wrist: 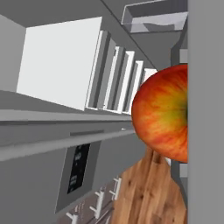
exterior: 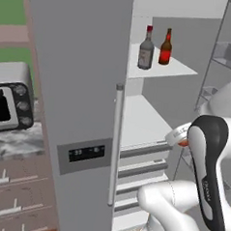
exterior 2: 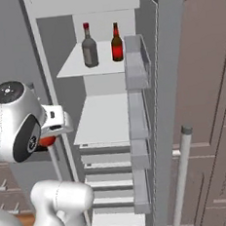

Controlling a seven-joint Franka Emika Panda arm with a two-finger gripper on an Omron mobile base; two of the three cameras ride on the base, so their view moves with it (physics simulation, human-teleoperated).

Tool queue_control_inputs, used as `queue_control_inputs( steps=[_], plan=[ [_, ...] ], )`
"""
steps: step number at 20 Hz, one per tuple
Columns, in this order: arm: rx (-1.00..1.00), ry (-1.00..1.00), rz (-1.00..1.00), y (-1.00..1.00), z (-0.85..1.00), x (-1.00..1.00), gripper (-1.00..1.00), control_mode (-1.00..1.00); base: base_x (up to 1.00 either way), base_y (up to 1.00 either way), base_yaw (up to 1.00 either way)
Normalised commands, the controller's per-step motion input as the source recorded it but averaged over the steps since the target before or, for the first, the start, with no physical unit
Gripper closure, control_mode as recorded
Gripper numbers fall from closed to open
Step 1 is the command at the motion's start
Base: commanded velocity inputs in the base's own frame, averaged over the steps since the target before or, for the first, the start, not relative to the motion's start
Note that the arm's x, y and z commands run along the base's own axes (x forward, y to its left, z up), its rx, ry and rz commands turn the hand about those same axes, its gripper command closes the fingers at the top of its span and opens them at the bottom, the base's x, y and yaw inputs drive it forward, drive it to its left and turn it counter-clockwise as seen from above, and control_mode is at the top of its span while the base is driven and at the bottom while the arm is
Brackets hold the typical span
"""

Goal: Place the beer and liquor on the top shelf of the fridge to keep them out of children's reach, and place the apple on lower shelves for easy access.

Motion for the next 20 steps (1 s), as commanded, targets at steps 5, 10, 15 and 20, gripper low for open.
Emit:
queue_control_inputs(
  steps=[5, 10, 15, 20],
  plan=[
    [0.00, 0.00, 0.00, 0.00, 0.00, 0.00, 1.00, 1.00, 0.30, -0.46, 0.08],
    [0.00, 0.00, 0.00, 0.00, 0.00, 0.00, 1.00, 1.00, 0.29, -0.08, 0.01],
    [0.00, 0.00, 0.00, 0.00, 0.00, 0.00, 1.00, 1.00, 0.38, 0.00, 0.00],
    [0.00, 0.00, 0.00, 0.00, 0.00, 0.00, 1.00, 1.00, 0.43, 0.00, 0.00]
  ],
)
